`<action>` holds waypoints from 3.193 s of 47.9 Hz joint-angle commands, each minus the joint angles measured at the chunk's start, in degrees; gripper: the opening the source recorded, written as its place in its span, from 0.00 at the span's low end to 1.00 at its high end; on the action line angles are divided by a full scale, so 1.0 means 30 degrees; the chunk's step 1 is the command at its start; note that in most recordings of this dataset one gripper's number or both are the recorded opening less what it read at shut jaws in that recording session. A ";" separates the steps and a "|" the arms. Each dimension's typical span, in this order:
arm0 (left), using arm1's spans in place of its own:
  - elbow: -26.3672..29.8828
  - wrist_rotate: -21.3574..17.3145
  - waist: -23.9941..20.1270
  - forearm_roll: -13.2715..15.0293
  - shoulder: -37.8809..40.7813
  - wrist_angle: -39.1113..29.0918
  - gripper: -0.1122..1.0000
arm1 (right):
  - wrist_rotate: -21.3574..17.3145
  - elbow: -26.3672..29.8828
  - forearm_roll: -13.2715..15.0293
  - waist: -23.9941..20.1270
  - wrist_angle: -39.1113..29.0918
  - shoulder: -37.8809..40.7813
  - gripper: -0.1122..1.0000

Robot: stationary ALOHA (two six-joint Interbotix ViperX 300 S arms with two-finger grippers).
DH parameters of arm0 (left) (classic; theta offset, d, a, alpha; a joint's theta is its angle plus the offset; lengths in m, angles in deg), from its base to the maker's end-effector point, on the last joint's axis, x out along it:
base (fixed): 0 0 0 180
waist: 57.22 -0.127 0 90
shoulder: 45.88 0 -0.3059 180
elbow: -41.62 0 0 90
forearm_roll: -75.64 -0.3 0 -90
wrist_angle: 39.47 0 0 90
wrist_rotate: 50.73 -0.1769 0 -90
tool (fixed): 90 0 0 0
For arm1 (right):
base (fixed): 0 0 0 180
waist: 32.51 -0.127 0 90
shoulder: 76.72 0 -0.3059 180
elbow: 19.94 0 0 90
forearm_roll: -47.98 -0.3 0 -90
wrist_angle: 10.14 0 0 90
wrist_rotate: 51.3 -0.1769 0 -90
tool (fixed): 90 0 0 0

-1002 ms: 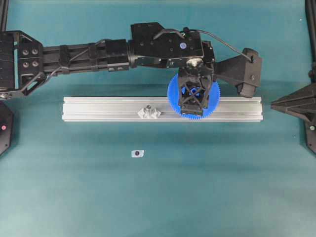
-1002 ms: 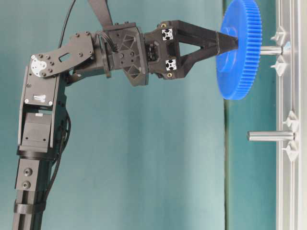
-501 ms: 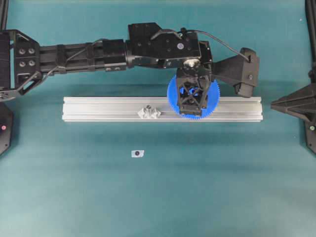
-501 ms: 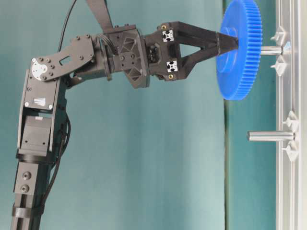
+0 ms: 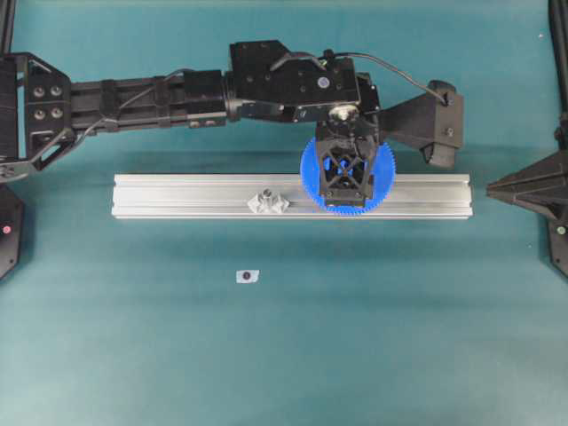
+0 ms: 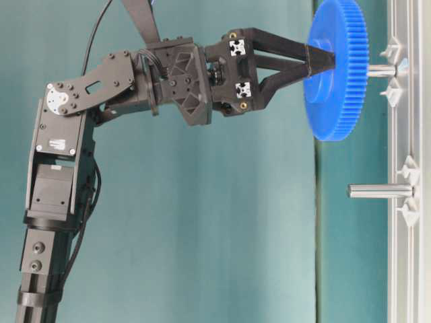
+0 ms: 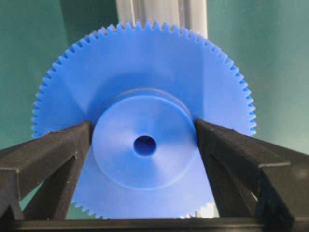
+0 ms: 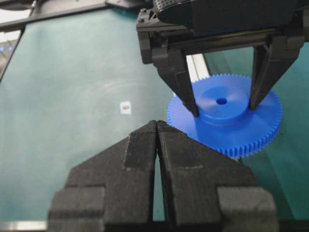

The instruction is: Find the location of the shaft and insert the large gear.

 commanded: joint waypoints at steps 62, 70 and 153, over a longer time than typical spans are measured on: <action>0.2402 0.0586 0.0615 -0.0059 -0.1201 -0.0527 0.95 | -0.0176 0.0352 0.0000 0.0029 0.0059 0.0146 0.13; 0.2490 0.0615 0.0645 -0.0059 -0.1201 -0.1436 0.95 | -0.0146 0.0322 0.0000 0.0029 0.0000 0.0146 0.13; 0.4658 0.0615 0.0762 -0.0059 -0.0557 -0.3281 0.94 | -0.0146 0.0264 0.0000 0.0029 0.0059 0.0146 0.13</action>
